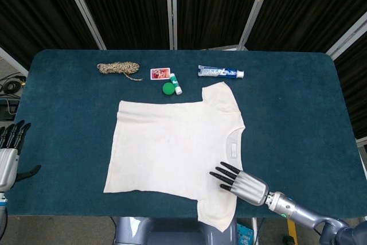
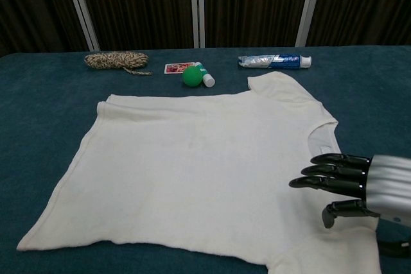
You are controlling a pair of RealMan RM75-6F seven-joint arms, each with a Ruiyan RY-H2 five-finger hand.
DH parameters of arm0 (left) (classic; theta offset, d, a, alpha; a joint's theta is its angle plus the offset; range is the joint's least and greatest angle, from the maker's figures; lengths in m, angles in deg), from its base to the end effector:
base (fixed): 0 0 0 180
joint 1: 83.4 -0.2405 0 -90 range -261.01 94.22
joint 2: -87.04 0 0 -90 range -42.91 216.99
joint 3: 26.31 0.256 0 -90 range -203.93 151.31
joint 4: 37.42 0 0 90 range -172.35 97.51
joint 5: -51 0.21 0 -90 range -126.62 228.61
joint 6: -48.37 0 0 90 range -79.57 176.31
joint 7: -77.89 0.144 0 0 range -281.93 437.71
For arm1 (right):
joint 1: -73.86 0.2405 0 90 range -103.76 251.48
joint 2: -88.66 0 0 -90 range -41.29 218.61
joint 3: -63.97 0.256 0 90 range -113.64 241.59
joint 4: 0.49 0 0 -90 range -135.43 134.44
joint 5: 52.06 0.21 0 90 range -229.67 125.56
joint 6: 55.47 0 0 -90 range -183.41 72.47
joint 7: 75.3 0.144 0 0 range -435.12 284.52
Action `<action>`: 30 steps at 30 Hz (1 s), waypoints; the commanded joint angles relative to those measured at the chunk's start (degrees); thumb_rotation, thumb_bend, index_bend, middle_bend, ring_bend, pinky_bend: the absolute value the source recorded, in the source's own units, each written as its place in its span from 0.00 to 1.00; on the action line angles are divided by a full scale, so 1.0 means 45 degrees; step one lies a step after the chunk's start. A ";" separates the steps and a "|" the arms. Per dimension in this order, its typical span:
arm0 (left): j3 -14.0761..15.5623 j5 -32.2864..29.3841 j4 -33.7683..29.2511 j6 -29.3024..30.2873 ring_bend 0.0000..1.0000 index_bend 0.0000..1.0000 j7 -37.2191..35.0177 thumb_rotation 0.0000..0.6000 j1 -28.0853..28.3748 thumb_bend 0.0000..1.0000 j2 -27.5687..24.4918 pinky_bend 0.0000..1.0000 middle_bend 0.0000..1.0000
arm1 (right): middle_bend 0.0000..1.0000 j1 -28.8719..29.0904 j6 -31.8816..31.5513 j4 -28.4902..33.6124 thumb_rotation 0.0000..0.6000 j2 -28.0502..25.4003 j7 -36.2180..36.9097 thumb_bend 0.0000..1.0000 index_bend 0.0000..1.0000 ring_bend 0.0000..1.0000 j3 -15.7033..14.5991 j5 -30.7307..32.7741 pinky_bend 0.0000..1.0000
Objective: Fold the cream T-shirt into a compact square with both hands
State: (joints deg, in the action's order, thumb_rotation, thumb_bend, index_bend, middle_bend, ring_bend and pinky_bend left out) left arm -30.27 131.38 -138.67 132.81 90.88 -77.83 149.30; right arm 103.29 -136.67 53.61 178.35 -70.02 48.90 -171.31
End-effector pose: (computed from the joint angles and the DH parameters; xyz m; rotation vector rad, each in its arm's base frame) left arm -0.2917 0.1856 0.1608 -1.3618 -0.8627 -0.7927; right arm -0.2639 -0.2183 -0.0108 2.4632 -0.3326 1.0383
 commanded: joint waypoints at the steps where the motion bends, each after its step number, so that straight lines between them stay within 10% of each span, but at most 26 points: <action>1: 0.0005 0.0002 0.0007 -0.0013 0.00 0.00 0.0019 1.00 0.0009 0.00 0.0011 0.00 0.00 | 0.06 -0.0079 -0.0157 -0.0031 1.00 0.0028 0.0267 0.30 0.47 0.00 -0.0104 0.0035 0.00; 16: 0.0107 0.0217 0.0004 -0.0178 0.00 0.00 -0.0314 1.00 0.0088 0.01 0.0029 0.00 0.00 | 0.10 -0.0318 -0.0888 -0.0781 1.00 0.0627 0.1167 0.42 0.68 0.00 -0.0140 0.0236 0.00; 30: 0.1967 0.4653 0.2598 -0.1561 0.00 0.19 -0.3286 1.00 0.1365 0.22 0.1176 0.00 0.00 | 0.10 -0.0272 -0.1009 -0.0583 1.00 0.0559 0.1200 0.47 0.69 0.00 -0.0105 0.0450 0.00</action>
State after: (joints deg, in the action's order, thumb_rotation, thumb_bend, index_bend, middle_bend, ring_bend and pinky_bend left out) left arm -24.29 147.14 -132.11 128.09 81.06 -74.11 152.17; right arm 102.00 -141.29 50.85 180.95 -64.52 48.39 -169.36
